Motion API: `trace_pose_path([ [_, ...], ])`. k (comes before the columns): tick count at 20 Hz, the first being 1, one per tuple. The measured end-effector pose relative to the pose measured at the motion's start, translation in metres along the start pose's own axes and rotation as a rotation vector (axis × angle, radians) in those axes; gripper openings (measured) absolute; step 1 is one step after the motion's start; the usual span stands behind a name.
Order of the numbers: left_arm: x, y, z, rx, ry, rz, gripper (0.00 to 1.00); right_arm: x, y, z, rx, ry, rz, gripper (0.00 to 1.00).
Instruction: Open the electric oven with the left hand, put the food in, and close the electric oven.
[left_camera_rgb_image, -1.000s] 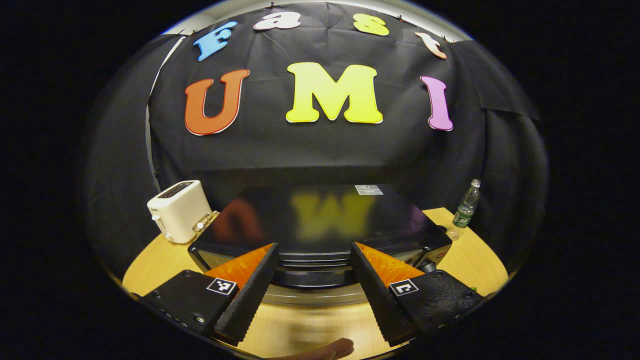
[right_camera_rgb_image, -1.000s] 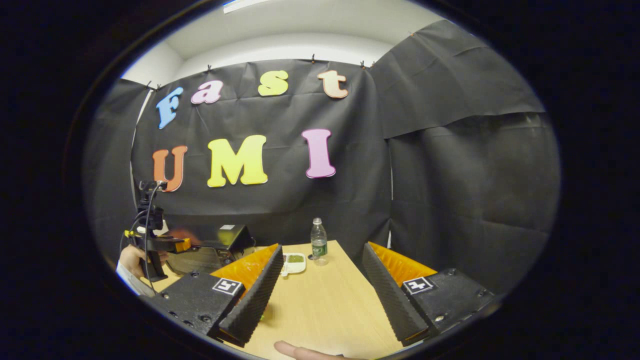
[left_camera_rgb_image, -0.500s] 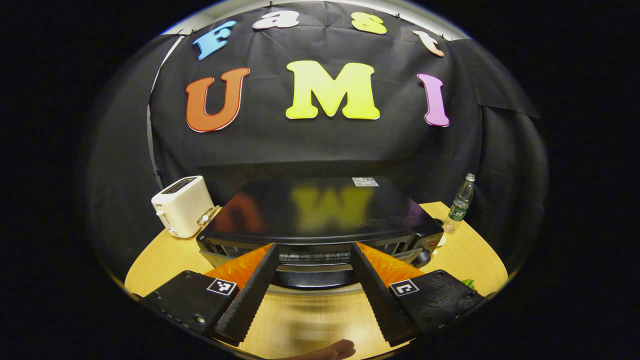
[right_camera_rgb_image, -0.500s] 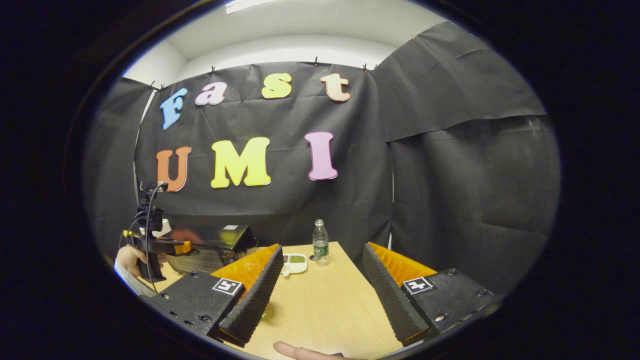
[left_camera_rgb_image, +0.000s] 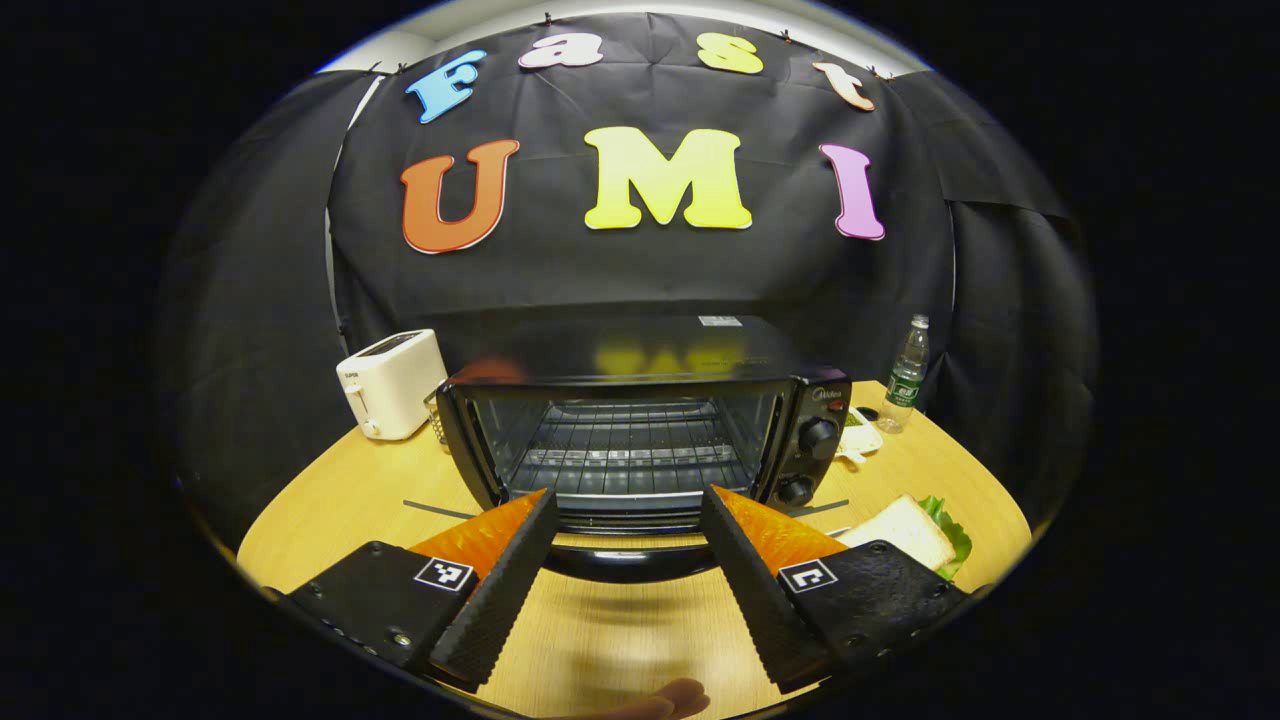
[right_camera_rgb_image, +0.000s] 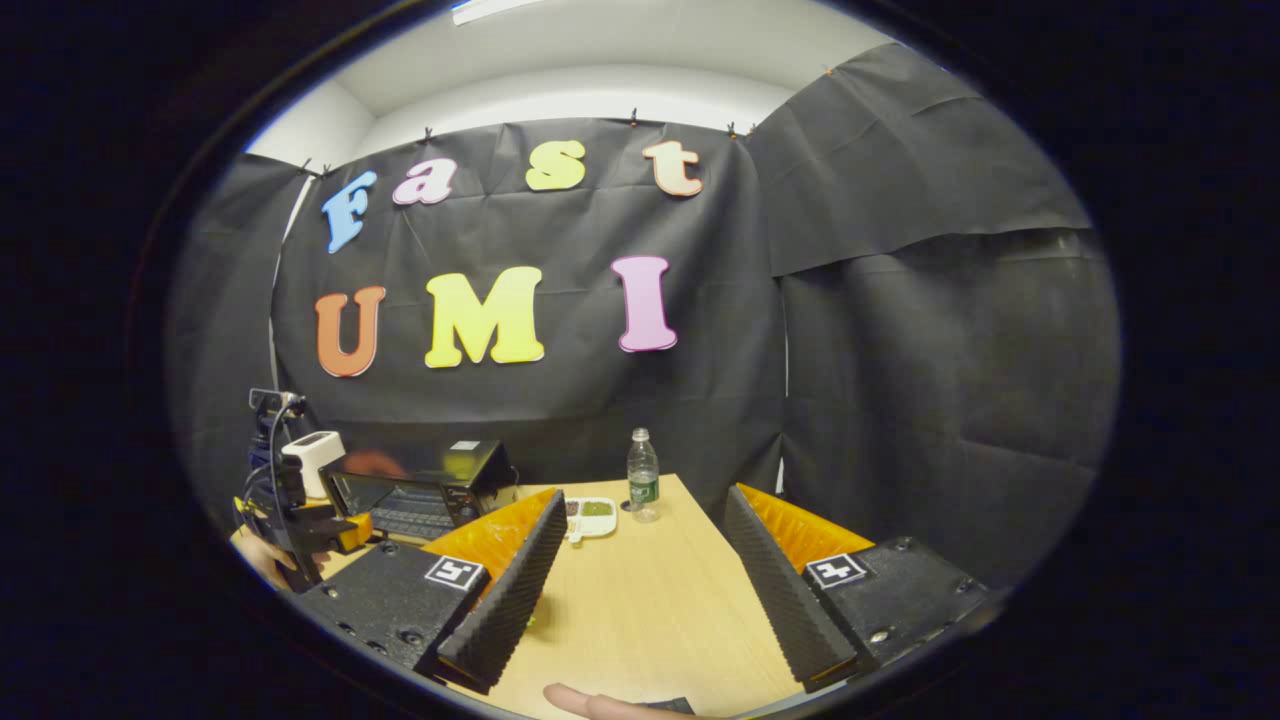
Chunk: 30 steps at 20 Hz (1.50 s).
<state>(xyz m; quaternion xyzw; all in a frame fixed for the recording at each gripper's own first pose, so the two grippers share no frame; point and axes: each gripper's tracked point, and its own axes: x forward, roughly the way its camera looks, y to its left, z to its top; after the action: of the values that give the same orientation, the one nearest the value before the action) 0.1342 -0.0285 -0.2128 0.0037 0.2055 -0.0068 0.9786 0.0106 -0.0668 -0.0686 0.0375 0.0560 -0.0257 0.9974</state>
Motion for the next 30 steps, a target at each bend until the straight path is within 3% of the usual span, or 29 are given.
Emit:
trace_pose_path([
  [7, -0.005, -0.002, -0.075, -0.099, 0.098, -0.041, 0.95, -0.004, 0.008, -0.008, -0.015, 0.009, 0.021, 0.99],
  [11, -0.002, -0.002, -0.113, -0.090, 0.165, -0.033, 0.95, -0.004, 0.010, -0.013, -0.010, 0.013, 0.023, 0.99],
  [15, -0.002, 0.001, -0.112, -0.047, 0.127, -0.016, 0.95, 0.004, 0.012, -0.025, -0.014, 0.042, 0.024, 0.99],
  [19, -0.016, 0.006, -0.082, -0.077, 0.028, -0.023, 0.92, 0.027, 0.021, -0.043, -0.018, 0.109, 0.055, 0.99],
  [23, -0.053, 0.024, -0.019, -0.045, -0.118, -0.002, 0.92, 0.065, 0.030, -0.065, -0.023, 0.196, 0.097, 0.99],
  [30, -0.141, 0.039, 0.068, -0.045, -0.325, 0.019, 0.92, 0.138, 0.057, -0.130, -0.002, 0.459, 0.237, 0.99],
])
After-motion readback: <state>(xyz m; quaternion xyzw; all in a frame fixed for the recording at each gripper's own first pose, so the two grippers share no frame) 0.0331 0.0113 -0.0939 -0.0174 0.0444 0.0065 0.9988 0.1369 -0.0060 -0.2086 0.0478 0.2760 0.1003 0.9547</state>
